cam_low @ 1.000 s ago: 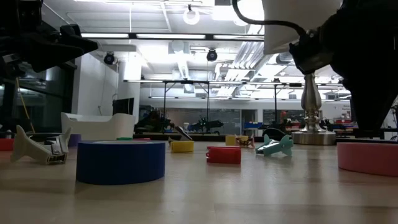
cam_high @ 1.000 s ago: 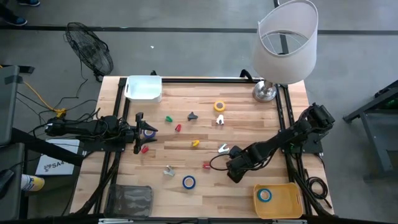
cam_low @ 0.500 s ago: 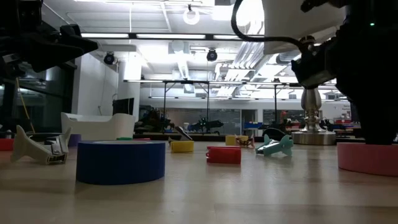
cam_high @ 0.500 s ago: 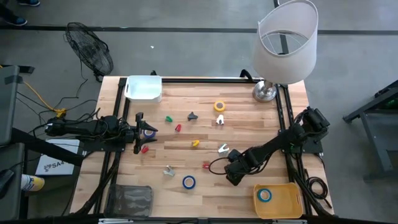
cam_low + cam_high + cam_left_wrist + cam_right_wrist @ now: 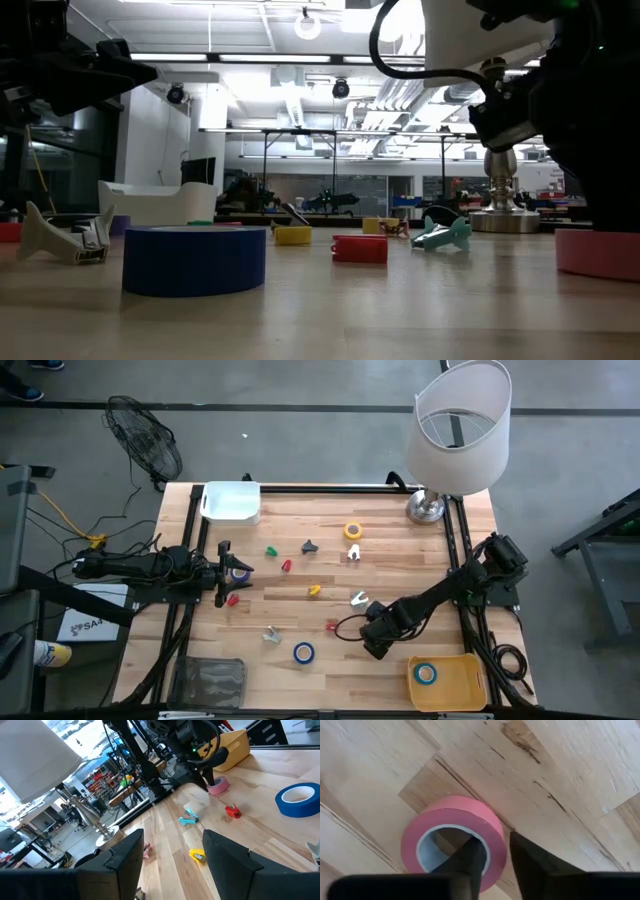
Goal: Pick and place Stapler, Stapler remover, tape
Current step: Put the pink tape into the yellow bin
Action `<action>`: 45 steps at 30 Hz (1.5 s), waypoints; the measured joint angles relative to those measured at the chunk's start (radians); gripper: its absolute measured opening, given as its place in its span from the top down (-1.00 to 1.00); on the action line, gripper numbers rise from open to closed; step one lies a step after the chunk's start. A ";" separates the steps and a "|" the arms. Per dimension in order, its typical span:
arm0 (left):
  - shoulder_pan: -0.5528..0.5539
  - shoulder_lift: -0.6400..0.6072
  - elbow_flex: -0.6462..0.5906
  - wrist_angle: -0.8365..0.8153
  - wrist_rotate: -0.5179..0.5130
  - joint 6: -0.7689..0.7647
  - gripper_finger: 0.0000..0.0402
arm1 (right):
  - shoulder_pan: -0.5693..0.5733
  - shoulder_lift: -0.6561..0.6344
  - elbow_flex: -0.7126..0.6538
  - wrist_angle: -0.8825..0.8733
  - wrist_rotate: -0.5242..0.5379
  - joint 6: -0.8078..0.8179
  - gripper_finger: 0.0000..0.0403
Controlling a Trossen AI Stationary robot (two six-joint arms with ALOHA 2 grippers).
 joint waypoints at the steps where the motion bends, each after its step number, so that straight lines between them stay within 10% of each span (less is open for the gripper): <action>1: 0.000 0.000 0.000 0.000 0.000 0.000 0.01 | 0.000 0.000 0.000 0.000 0.000 -0.004 0.69; 25: 0.000 0.000 0.000 0.000 0.000 0.000 0.01 | 0.279 -0.403 0.001 -0.326 0.038 0.261 0.85; 45: 0.000 0.000 0.000 0.000 0.000 0.000 0.01 | 0.572 -0.254 0.001 -0.204 -0.013 0.763 0.85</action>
